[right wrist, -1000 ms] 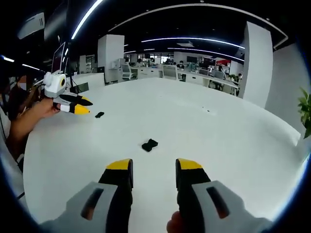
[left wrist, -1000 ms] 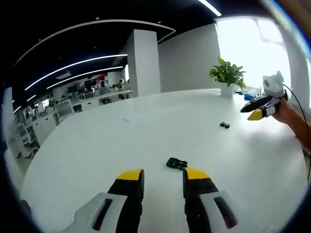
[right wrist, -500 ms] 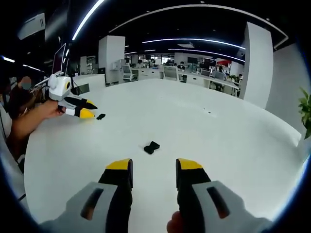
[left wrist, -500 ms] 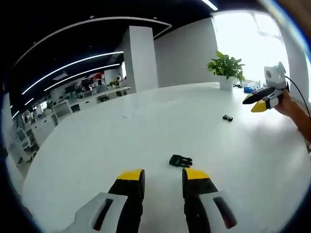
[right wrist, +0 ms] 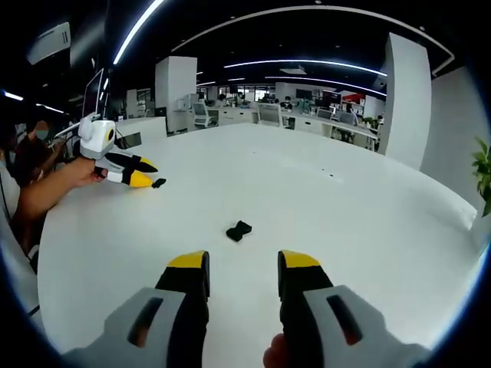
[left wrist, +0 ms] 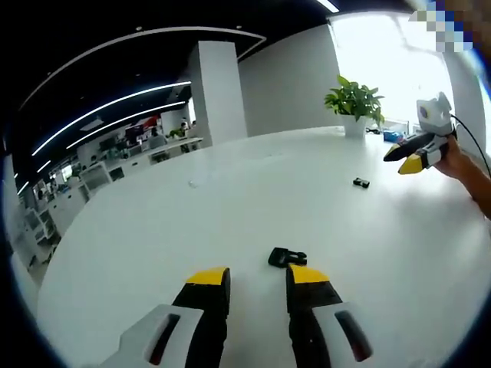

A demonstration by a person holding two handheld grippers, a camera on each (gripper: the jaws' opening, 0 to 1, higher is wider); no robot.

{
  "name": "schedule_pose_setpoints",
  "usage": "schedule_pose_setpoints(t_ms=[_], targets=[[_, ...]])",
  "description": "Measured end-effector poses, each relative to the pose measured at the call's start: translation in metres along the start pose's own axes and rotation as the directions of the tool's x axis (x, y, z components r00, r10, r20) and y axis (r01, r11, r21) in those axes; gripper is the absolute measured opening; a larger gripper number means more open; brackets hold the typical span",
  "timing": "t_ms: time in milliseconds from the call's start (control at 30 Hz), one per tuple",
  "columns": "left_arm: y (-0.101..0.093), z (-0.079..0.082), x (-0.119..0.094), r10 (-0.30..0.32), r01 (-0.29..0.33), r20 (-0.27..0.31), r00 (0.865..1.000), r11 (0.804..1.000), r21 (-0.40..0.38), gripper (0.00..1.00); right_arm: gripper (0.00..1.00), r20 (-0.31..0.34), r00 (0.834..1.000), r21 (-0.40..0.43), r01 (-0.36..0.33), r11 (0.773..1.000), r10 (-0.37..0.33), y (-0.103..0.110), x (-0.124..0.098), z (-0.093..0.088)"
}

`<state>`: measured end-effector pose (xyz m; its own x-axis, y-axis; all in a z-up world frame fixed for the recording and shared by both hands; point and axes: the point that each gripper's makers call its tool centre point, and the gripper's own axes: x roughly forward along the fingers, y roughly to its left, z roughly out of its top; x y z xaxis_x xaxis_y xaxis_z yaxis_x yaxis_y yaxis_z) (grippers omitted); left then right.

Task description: Snap the two parts of the plastic buckle together until the buckle closes and remains connected.

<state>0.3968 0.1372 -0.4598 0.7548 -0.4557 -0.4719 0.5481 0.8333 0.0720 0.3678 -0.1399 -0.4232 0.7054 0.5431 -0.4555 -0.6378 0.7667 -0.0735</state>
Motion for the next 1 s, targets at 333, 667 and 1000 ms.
schedule_pose_setpoints(t_ms=[333,667,1000], targets=[[-0.009,0.004,0.005,-0.025,0.025,0.0,1.0,1.0,0.018,0.29,0.36,0.006,1.0,0.002,0.003,1.0,-0.003,-0.002,-0.002,-0.002],[-0.019,0.008,0.008,-0.036,0.036,0.002,0.999,0.999,0.03,0.29,0.36,0.013,1.0,0.007,-0.001,1.0,0.0,-0.001,-0.003,-0.001],[-0.021,0.015,0.015,-0.037,0.037,-0.005,0.999,0.998,0.047,0.29,0.36,0.025,1.0,0.012,-0.01,1.0,0.01,0.002,-0.004,0.0]])
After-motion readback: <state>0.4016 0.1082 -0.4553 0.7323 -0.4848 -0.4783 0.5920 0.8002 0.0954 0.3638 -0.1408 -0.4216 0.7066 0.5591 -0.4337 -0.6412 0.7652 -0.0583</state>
